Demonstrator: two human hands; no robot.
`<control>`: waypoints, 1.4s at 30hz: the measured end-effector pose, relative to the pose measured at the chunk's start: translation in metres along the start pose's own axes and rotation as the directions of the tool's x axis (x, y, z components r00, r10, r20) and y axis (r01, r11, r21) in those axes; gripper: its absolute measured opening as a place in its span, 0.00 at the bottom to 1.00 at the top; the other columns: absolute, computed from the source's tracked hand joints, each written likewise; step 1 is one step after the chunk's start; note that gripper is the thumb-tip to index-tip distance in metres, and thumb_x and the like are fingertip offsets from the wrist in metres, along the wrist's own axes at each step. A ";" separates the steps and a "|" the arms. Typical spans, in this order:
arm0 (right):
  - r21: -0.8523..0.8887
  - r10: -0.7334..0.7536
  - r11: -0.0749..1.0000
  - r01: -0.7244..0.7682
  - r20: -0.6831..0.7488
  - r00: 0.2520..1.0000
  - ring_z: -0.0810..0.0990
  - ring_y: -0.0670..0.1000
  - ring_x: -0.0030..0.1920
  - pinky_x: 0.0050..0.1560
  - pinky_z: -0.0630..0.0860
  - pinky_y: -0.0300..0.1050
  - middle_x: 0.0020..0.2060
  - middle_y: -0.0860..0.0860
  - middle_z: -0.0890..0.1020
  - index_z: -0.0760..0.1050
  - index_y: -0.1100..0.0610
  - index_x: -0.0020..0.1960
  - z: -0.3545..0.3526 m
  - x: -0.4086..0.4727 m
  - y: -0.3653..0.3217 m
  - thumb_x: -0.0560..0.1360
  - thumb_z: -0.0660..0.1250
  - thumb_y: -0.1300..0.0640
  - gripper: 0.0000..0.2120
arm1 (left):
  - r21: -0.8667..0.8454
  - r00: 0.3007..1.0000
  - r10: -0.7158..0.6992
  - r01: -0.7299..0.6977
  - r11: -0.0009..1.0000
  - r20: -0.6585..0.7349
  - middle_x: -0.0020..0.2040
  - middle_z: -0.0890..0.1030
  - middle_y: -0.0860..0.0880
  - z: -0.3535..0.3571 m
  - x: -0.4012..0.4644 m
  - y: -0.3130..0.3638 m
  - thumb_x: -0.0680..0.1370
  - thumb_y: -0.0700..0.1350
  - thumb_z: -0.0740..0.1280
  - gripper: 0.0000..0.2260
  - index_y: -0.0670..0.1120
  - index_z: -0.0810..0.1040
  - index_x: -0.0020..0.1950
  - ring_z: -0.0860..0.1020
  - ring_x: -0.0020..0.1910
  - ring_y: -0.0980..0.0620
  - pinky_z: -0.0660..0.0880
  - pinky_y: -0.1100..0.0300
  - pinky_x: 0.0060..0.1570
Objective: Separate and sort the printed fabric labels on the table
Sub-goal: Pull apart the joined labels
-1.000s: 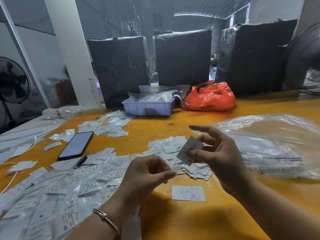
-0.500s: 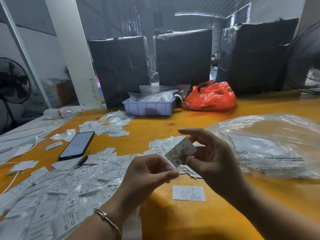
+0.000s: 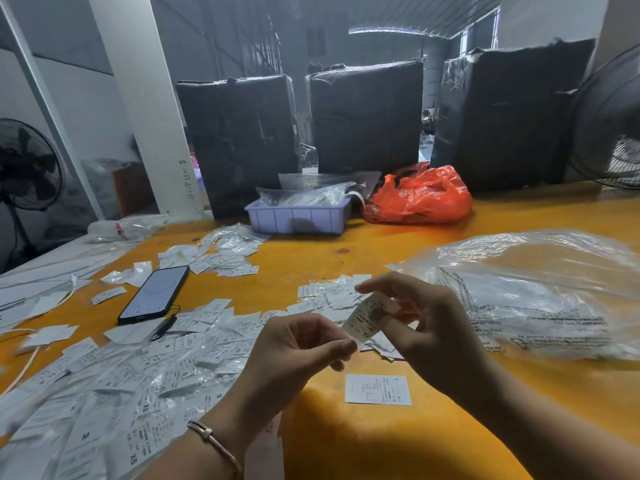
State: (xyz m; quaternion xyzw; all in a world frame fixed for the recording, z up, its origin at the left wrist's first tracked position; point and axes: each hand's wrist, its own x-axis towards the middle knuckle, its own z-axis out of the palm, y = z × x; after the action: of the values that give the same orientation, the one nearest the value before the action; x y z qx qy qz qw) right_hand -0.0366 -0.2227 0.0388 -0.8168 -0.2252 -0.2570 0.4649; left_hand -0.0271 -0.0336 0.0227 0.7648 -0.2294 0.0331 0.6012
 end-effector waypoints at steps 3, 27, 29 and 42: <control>-0.112 -0.016 0.994 0.022 0.056 0.998 0.83 0.49 0.40 0.39 0.80 0.52 0.44 0.46 0.84 0.80 0.47 0.54 0.000 0.000 0.001 0.71 0.69 0.63 0.16 | 0.009 1.000 -0.021 0.021 1.000 -0.003 0.35 0.84 0.45 0.000 0.000 -0.001 0.68 0.47 0.75 0.05 0.46 0.84 0.37 0.82 0.33 0.51 0.77 0.65 0.35; 0.010 0.083 0.996 -0.086 0.189 0.979 0.78 0.51 0.32 0.34 0.75 0.53 0.32 0.51 0.82 0.83 0.53 0.41 0.004 0.003 0.014 0.68 0.68 0.67 0.10 | 0.051 0.993 -0.112 0.110 0.993 0.044 0.35 0.85 0.46 0.003 0.004 -0.006 0.70 0.47 0.73 0.10 0.40 0.83 0.41 0.82 0.32 0.53 0.74 0.65 0.32; 0.054 0.091 0.993 -0.103 0.193 0.977 0.80 0.48 0.35 0.35 0.78 0.48 0.34 0.49 0.83 0.82 0.54 0.47 0.006 0.002 0.014 0.69 0.69 0.67 0.11 | 0.052 0.991 -0.120 0.118 0.992 0.058 0.35 0.85 0.47 0.003 0.004 -0.007 0.69 0.48 0.73 0.11 0.40 0.83 0.42 0.82 0.32 0.53 0.74 0.66 0.32; 0.181 0.114 0.975 -0.130 0.100 0.988 0.80 0.43 0.33 0.34 0.75 0.36 0.33 0.48 0.84 0.83 0.57 0.41 0.011 0.000 0.009 0.68 0.75 0.67 0.07 | 0.071 0.992 -0.126 0.125 0.990 0.020 0.35 0.85 0.44 0.000 0.006 -0.014 0.72 0.42 0.74 0.05 0.40 0.84 0.42 0.81 0.33 0.54 0.74 0.65 0.32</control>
State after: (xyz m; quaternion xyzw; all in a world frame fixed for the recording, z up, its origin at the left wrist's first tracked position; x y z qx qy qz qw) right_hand -0.0287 -0.2170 0.0280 -0.7925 -0.2182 -0.1691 0.5438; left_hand -0.0169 -0.0334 0.0121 0.7984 -0.1868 -0.0061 0.5723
